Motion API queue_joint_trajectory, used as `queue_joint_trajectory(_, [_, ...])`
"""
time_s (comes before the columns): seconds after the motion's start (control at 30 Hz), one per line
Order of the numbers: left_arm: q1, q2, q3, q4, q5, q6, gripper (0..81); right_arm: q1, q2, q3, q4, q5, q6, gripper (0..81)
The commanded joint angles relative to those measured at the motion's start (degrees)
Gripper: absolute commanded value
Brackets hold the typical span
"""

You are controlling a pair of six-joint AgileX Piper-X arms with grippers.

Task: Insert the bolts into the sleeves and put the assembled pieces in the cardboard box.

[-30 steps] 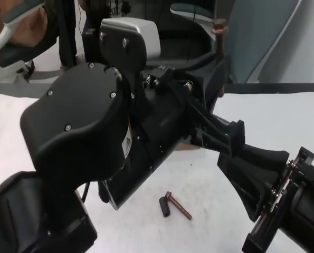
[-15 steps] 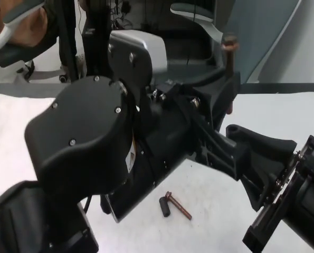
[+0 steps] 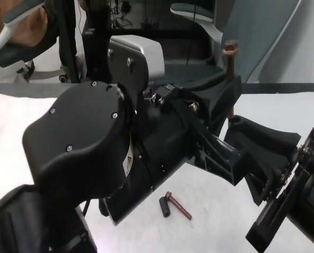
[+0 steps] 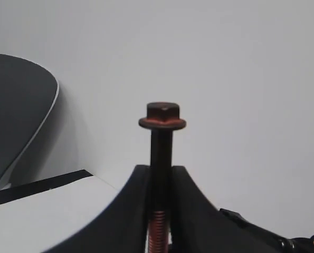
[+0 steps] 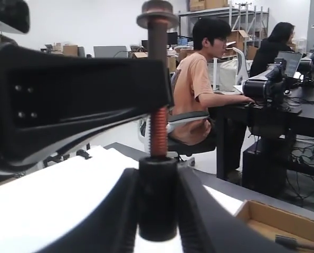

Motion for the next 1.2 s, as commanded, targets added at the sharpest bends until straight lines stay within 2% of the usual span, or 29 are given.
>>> queue_joint_trajectory(0.0, [-0.27,-0.13,0.11,-2.26,-1.09,-0.09,1.7,-0.01,-0.14,-0.13,-1.86,-0.9,0.6,0.6])
queue_joint_trajectory(0.1, [-0.27,-0.13,0.11,-1.88,-0.9,-0.09,1.7,-0.01,-0.14,-0.13,-2.04,-0.9,0.6,0.6])
queue_joint_trajectory(0.3, [-0.27,-0.13,0.11,0.7,3.82,-1.73,1.7,-0.01,-0.14,-0.13,-2.42,-0.9,0.22,0.6])
queue_joint_trajectory(0.67, [-0.27,-0.13,0.17,7.54,5.68,-2.59,2.1,-0.01,-0.14,-0.17,-2.42,-1.18,0.48,0.6])
queue_joint_trajectory(0.7, [-0.27,-0.13,0.17,8.57,6.87,-2.22,7.1,-0.01,-0.14,-0.17,-2.42,-1.03,0.46,0.6])
queue_joint_trajectory(0.73, [-0.27,-0.13,0.17,9.37,7.97,-1.45,16.5,-0.01,-0.14,-0.17,-2.42,-0.33,0.46,0.6])
queue_joint_trajectory(0.8, [-0.27,-0.13,0.17,9.77,8.11,-0.13,41.4,-0.11,-0.14,-0.17,-2.22,0.7,0.46,0.6])
queue_joint_trajectory(0.83, [-0.27,-0.13,0.17,9.77,7.92,0.01,63.1,-0.15,-0.14,-0.17,-1.63,1.92,0.46,0.6])
queue_joint_trajectory(0.87, [-0.27,-0.13,0.17,9.66,6.71,-0.01,70.0,-0.14,-0.14,-0.17,-1.0,3.06,0.57,0.6])
queue_joint_trajectory(1.03, [-0.14,-1.7,0.17,12.73,-1.83,-0.09,70.0,-1.86,-0.14,-2.02,8.82,8.66,3.34,0.6])
queue_joint_trajectory(1.13, [-0.14,-3.3,-0.18,22.0,-10.23,-3.84,69.3,-6.04,0.24,-5.59,17.03,8.88,3.67,0.6])
queue_joint_trajectory(1.17, [-0.02,-3.38,-0.25,26.09,-12.29,-6.48,58.4,-7.69,0.66,-7.57,19.39,8.69,3.55,0.6])
